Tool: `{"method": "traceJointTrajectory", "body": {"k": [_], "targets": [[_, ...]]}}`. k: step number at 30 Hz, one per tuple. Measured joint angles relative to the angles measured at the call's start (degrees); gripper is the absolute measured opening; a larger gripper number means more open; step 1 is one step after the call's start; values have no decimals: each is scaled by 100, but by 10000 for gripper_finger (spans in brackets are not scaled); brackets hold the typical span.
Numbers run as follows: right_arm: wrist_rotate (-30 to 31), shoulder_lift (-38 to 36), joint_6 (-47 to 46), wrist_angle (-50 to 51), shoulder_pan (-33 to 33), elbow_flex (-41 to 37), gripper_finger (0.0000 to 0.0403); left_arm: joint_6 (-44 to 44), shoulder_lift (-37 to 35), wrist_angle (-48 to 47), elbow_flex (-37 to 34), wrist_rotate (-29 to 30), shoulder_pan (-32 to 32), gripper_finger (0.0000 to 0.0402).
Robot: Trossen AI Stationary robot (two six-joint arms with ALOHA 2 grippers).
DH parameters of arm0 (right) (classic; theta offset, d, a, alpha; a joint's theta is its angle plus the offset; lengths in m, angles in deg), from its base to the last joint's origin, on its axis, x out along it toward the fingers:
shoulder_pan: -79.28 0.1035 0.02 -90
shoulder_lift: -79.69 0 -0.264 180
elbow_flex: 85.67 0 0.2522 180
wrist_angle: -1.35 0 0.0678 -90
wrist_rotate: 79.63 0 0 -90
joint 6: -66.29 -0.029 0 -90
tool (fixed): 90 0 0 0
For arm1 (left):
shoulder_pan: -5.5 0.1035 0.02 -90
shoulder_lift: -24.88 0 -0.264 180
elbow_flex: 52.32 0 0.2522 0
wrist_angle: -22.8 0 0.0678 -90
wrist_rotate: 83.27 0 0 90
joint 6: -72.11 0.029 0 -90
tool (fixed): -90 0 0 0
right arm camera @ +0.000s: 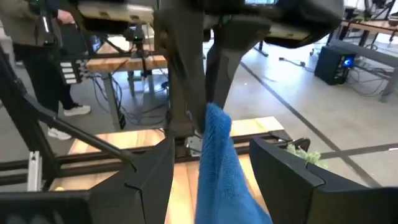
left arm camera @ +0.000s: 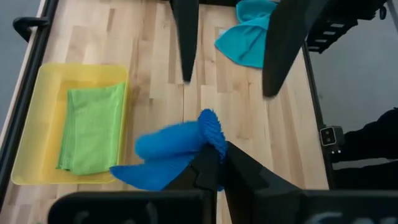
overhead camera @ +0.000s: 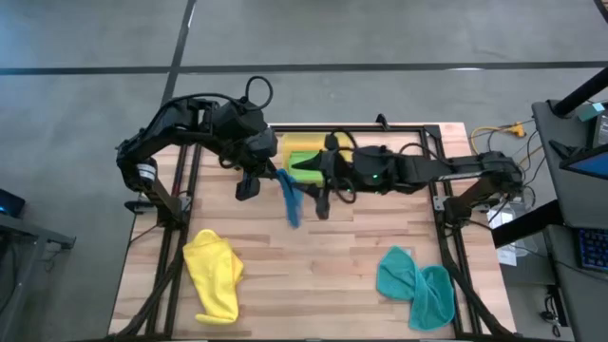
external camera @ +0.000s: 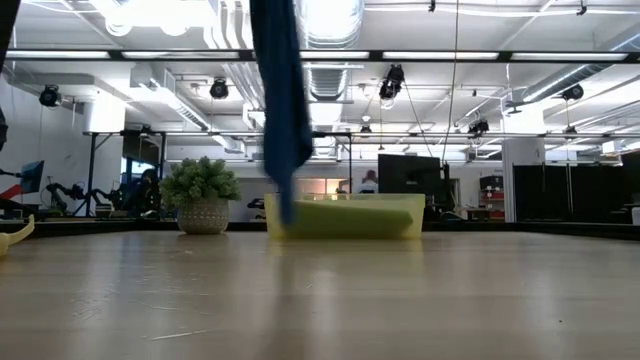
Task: Fold microfiber towels
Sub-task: Fold the blue towel
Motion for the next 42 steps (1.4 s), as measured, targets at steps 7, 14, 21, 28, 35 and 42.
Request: {"method": "traceJointTrajectory", "body": {"k": [7, 14, 21, 28, 35, 42], "targets": [[-9, 413, 66, -57, -100, 123, 203, 52, -74, -2, 0, 4, 0, 0], [-44, 570, 107, -31, -272, 123, 200, 51, -97, -133, 0, -2, -4, 0], [-90, 498, 298, -78, -283, 124, 173, 144, -99, -303, 0, -20, -53, 0], [-90, 533, 300, -267, -294, 125, 155, 146, -99, -299, 0, -29, -76, 0], [-303, 552, 370, -312, -295, 125, 148, 157, -97, -297, 0, -29, -81, 0], [-343, 631, 363, -320, -295, 114, 148, 195, -95, -190, 0, -29, -81, 0]]}}
